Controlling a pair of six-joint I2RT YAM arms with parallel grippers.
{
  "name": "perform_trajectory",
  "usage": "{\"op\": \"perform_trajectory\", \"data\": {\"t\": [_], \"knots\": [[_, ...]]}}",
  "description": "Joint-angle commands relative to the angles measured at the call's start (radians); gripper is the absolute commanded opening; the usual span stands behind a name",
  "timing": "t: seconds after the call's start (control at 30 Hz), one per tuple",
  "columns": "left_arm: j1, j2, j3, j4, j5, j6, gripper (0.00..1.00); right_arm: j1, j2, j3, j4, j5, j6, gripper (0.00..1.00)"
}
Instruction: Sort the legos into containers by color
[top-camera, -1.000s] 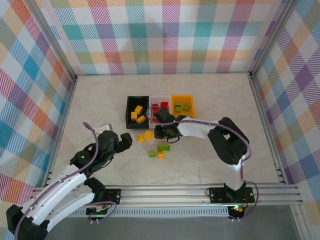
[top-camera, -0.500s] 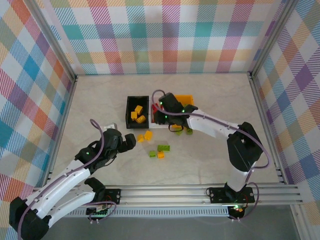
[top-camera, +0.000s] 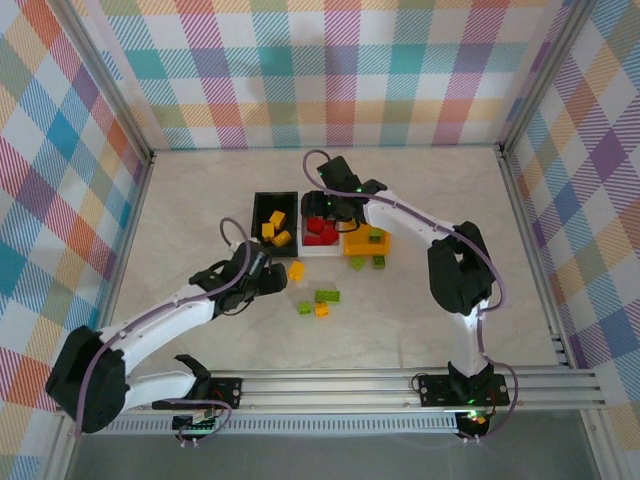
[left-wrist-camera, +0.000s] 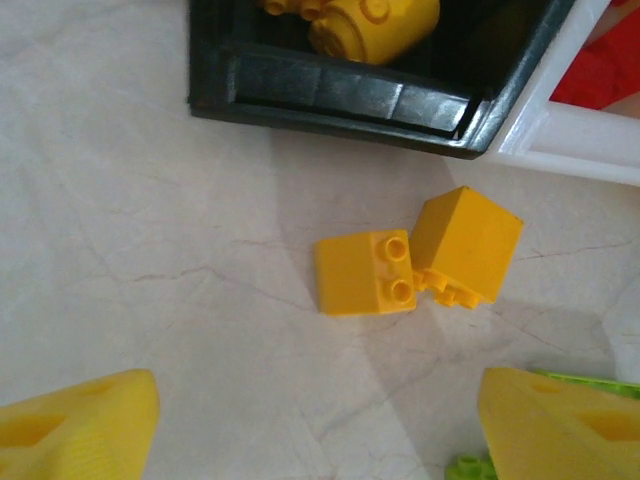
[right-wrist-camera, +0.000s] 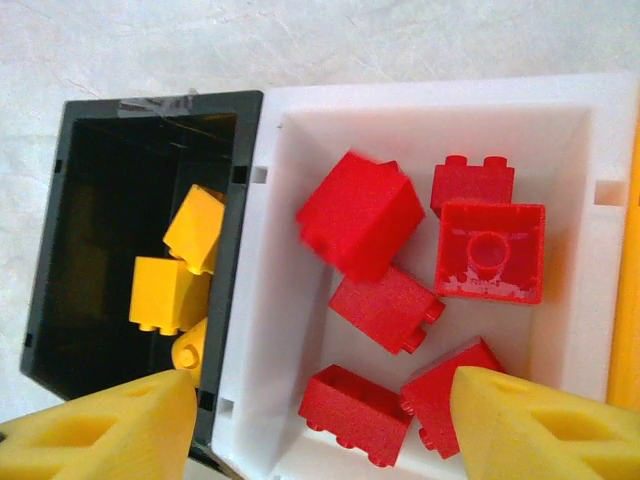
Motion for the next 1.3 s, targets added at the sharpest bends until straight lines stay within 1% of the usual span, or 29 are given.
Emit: {"op": "perform_trajectory", "data": {"t": [0.0, 0.17, 0.3, 0.37, 0.5, 0.63, 0.67, 0.73, 0.77, 0.8, 0.83, 0.87, 0.93, 1.13, 1.27], "knots": [[0.007, 0.081, 0.038, 0.105, 0.027, 0.023, 0.76, 0.004, -0.099, -0.060, 0.012, -0.014, -0.013, 0.69], [0.008, 0.215, 0.079, 0.144, 0.008, 0.025, 0.68, 0.005, -0.180, -0.160, 0.041, -0.013, -0.013, 0.69], [0.014, 0.277, 0.093, 0.170, -0.016, 0.038, 0.63, 0.005, -0.229, -0.221, 0.062, -0.016, -0.010, 0.69], [0.022, 0.301, 0.097, 0.170, -0.022, 0.040, 0.59, 0.005, -0.244, -0.237, 0.064, -0.011, -0.010, 0.69], [0.041, 0.302, 0.078, 0.141, -0.056, 0.031, 0.47, 0.005, -0.272, -0.261, 0.070, -0.009, -0.010, 0.69], [0.057, 0.251, 0.042, 0.113, -0.089, 0.034, 0.42, 0.005, -0.290, -0.273, 0.078, -0.015, -0.005, 0.70], [0.060, 0.245, 0.038, 0.113, -0.088, 0.038, 0.42, 0.006, -0.289, -0.274, 0.078, -0.017, -0.003, 0.70], [0.062, 0.247, 0.042, 0.126, -0.059, 0.047, 0.48, 0.004, -0.288, -0.273, 0.078, -0.016, 0.000, 0.70], [0.062, 0.254, 0.048, 0.135, -0.041, 0.049, 0.51, 0.005, -0.288, -0.272, 0.078, -0.015, 0.001, 0.70], [0.062, 0.265, 0.057, 0.143, -0.025, 0.049, 0.58, 0.005, -0.287, -0.274, 0.078, -0.017, 0.002, 0.70], [0.062, 0.275, 0.063, 0.148, -0.022, 0.048, 0.61, 0.005, -0.286, -0.276, 0.078, -0.018, 0.004, 0.70], [0.062, 0.284, 0.067, 0.152, -0.023, 0.050, 0.62, 0.005, -0.287, -0.277, 0.078, -0.020, 0.005, 0.70], [0.062, 0.306, 0.078, 0.153, -0.041, 0.053, 0.61, 0.005, -0.289, -0.279, 0.075, -0.019, 0.007, 0.70], [0.062, 0.378, 0.099, 0.161, -0.043, 0.074, 0.43, 0.005, -0.312, -0.302, 0.071, -0.006, 0.008, 0.70], [0.062, 0.372, 0.094, 0.148, -0.051, 0.073, 0.29, 0.005, -0.329, -0.315, 0.070, 0.000, 0.009, 0.70]]}}
